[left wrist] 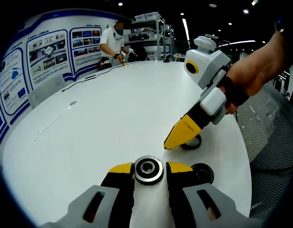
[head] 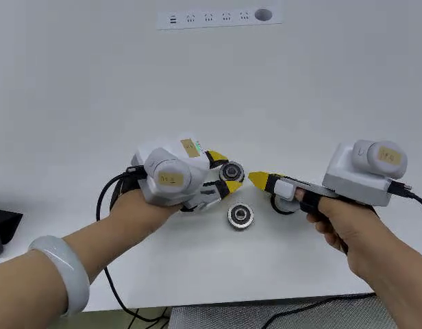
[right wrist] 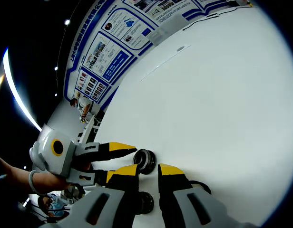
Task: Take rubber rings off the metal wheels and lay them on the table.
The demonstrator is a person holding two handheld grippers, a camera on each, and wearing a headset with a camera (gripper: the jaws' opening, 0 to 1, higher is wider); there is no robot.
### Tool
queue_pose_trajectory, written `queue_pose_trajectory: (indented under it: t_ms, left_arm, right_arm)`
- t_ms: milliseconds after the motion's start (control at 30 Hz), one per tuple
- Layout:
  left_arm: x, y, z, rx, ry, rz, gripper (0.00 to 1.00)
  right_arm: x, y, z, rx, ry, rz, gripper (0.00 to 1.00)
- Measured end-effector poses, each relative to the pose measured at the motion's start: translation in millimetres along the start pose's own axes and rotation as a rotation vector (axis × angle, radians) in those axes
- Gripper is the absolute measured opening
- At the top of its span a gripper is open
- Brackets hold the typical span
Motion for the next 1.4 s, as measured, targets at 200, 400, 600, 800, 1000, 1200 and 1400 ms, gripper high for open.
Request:
queue_pose_trajectory:
  t_ms: [200, 400, 600, 800, 1000, 1200, 1400]
  left_arm:
    - [-0.4, 0.4, 0.3, -0.001, 0.013, -0.002, 0.22]
    - [-0.5, 0.6, 1.1, 0.004, 0.021, -0.002, 0.18]
    - [-0.3, 1.2, 1.8, 0.011, 0.023, -0.005, 0.17]
    - [-0.5, 2.9, 1.8, 0.014, 0.023, -0.010, 0.14]
    - [-0.7, 3.1, 2.5, 0.007, 0.024, -0.008, 0.14]
    - [-0.8, 3.1, 2.6, -0.006, 0.030, -0.005, 0.13]
    - [-0.8, 3.2, 2.4, -0.009, 0.031, -0.002, 0.13]
  right_arm:
    - [-0.2, 1.6, 0.2, -0.002, -0.001, -0.001, 0.17]
    - [-1.2, 1.6, 1.3, -0.008, 0.002, -0.003, 0.17]
    - [-2.7, 1.6, 3.8, -0.019, 0.008, -0.004, 0.17]
    - [-3.9, 1.6, 3.8, -0.024, 0.007, -0.005, 0.17]
    - [-6.7, 0.6, 5.3, -0.047, 0.009, -0.008, 0.17]
    - [-11.7, -1.3, 8.5, -0.082, 0.013, -0.008, 0.18]
    - [-17.1, -1.7, 8.5, -0.116, 0.011, -0.013, 0.19]
Point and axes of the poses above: the centre of the closed fingertips' face, and the gripper's own axes: x roughly backward along the fingers, y roughly to its left, z roughly out of its underside, the point moved 5 cm from there along x, roughly backward along the fingers, and after that the axes turned 14 degrees about -y, right-handed, at the moved point
